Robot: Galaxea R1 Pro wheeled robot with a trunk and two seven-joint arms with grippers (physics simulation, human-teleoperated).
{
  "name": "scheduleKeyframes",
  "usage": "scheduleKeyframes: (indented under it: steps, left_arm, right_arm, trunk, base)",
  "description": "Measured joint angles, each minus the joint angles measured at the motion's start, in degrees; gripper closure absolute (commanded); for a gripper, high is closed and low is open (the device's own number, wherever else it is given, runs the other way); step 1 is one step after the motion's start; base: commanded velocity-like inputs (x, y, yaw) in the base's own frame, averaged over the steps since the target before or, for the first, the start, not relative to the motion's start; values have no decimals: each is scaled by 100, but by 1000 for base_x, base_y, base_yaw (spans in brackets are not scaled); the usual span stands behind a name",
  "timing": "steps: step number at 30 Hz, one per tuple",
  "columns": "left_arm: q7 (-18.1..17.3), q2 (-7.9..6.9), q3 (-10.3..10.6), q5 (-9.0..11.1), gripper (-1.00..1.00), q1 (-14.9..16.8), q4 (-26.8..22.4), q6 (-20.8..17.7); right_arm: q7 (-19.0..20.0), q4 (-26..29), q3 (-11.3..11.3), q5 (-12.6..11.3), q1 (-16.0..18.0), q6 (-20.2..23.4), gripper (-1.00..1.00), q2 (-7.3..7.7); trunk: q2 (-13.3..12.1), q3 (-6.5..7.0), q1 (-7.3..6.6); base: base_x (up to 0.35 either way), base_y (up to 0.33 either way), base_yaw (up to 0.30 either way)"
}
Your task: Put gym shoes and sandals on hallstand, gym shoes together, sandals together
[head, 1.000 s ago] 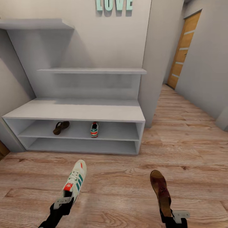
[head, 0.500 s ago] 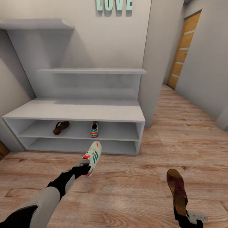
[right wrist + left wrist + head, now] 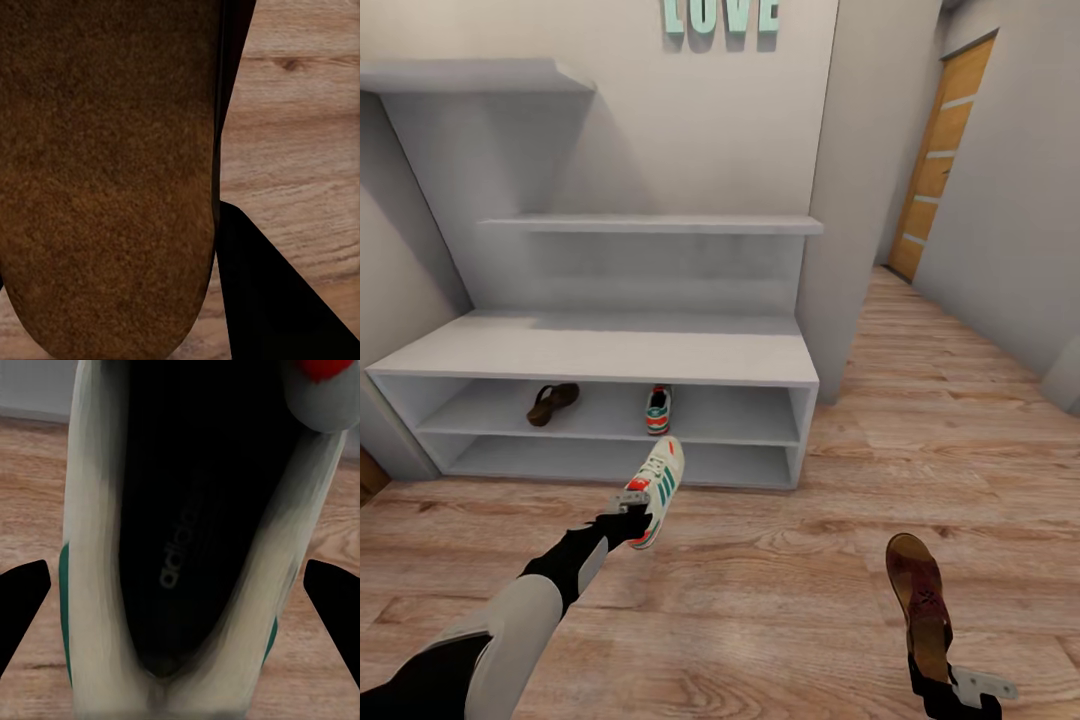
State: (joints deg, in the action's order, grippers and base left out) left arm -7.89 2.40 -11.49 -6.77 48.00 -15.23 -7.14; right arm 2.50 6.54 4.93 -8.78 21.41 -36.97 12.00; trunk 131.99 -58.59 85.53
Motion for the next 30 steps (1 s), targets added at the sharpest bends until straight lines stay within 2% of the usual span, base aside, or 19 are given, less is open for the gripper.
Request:
scheduleKeyframes:
  steps: [20, 30]
  left_arm:
    - [27, 2, -14, 6, 100, -28, 1, 73]
    - [45, -3, -23, 7, 100, -27, -2, 89]
  right_arm:
    - [5, 0, -12, -1, 0, -2, 100, -12]
    - [8, 0, -15, -1, 0, -1, 100, -36]
  trunk:
    - [0, 0, -2]
    - [0, 0, 1]
  base:
    - [255, -144, 0]
    - [31, -16, 0]
